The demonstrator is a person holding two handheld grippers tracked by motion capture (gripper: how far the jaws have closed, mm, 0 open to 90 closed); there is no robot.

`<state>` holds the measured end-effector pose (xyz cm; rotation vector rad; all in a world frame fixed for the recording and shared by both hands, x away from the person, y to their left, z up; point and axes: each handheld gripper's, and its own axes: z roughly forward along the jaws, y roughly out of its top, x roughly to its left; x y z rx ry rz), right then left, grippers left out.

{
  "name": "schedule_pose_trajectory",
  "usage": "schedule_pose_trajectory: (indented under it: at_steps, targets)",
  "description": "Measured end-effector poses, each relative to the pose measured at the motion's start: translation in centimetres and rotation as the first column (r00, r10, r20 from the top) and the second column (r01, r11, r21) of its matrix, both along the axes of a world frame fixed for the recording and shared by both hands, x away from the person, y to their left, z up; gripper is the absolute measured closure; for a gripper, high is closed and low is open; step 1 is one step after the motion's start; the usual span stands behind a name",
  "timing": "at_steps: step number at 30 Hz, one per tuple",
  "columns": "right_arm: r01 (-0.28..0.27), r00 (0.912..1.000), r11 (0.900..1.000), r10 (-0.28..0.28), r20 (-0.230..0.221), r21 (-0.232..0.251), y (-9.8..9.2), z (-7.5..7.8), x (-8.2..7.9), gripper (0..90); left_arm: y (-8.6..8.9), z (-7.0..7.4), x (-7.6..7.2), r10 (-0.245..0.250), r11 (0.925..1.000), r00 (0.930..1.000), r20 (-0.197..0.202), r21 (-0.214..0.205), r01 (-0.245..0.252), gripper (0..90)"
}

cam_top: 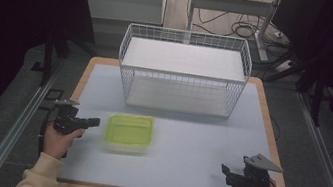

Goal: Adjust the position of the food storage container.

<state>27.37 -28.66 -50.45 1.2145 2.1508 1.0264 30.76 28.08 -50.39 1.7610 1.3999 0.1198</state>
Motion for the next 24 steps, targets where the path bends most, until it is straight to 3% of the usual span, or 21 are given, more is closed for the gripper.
schedule_pose_trajectory:
  at_steps: [6, 13, 18, 24]
  targets:
    - [-0.012, 0.9999, 0.9998, 0.012, 0.004, -0.014, 0.2, -0.1, 0.0, 15.4, -0.5, -1.4, 0.5, -0.018, 0.9997, 0.9989, -0.043, -0.014, 0.018, 89.6]
    - [-0.005, 1.0, 0.9999, 0.006, 0.004, -0.014, 0.0, -0.1, 0.1, 15.4, -0.8, -2.1, 0.9, -0.043, 0.9985, 0.9966, -0.071, -0.037, 0.04, 89.6]
    - [-0.012, 0.9999, 0.9997, 0.012, 0.005, -0.021, 0.2, -0.1, 0.1, 15.4, -1.2, -2.4, 1.1, -0.05, 0.9986, 0.9954, -0.081, -0.022, 0.049, 89.7]
    - [-0.014, 0.9999, 0.9996, 0.014, 0.003, -0.025, 0.2, -0.2, 0.2, 15.4, -1.8, -2.8, 1.4, -0.065, 0.9974, 0.9933, -0.095, -0.036, 0.062, 89.7]
